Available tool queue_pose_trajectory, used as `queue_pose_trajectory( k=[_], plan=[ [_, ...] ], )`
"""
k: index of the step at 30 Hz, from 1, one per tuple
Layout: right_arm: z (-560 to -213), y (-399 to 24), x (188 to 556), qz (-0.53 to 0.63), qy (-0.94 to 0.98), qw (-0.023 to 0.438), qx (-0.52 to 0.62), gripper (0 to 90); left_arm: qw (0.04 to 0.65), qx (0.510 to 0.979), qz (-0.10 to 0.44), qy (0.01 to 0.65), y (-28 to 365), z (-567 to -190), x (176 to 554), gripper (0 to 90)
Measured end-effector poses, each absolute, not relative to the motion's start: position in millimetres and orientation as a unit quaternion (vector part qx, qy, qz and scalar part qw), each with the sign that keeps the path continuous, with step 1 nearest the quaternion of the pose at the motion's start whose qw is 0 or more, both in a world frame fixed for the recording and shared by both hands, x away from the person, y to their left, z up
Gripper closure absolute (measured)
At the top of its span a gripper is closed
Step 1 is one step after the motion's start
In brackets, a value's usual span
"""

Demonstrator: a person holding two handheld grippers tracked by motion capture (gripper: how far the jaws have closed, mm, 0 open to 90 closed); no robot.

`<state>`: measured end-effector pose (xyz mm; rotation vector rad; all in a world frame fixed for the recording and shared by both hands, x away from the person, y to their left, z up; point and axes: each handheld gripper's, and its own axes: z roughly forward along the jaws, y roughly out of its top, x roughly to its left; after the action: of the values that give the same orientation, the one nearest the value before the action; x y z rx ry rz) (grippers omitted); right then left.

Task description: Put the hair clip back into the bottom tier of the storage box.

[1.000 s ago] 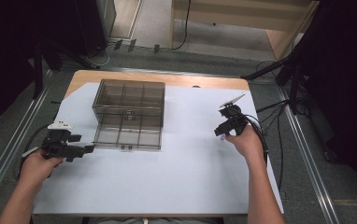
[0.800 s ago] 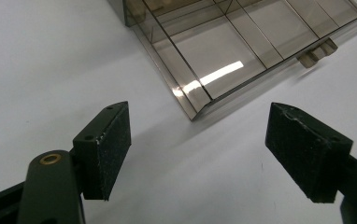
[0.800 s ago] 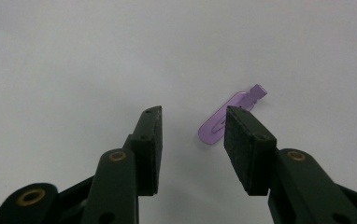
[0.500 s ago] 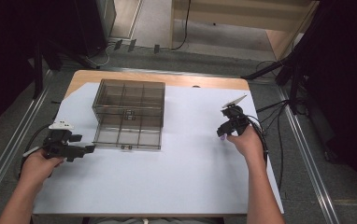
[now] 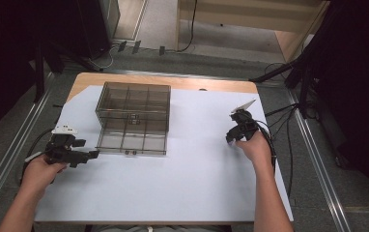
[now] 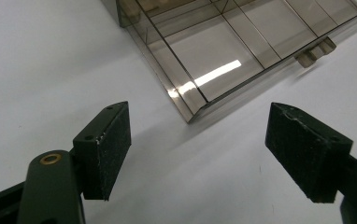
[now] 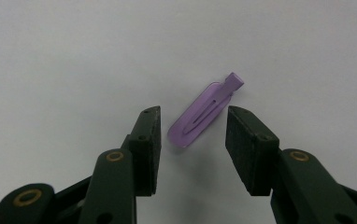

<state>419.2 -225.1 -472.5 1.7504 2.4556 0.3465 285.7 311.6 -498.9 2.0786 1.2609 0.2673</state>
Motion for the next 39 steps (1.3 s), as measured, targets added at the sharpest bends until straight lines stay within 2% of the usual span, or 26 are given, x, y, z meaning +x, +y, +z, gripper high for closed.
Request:
queue_pose_trajectory(
  k=[19,33,39],
  plan=[
    [-483,-219,429,0.085,0.806,0.059,0.582,59.1,0.342,0.797,0.105,0.487,315,-499,280,23.3],
    [-483,-216,428,0.077,0.812,0.063,0.576,68.7,0.342,0.797,0.107,0.487,314,-499,279,23.3],
    [-483,-216,427,0.075,0.813,0.063,0.574,76.4,0.342,0.795,0.108,0.489,315,-499,279,23.3]
  ],
)
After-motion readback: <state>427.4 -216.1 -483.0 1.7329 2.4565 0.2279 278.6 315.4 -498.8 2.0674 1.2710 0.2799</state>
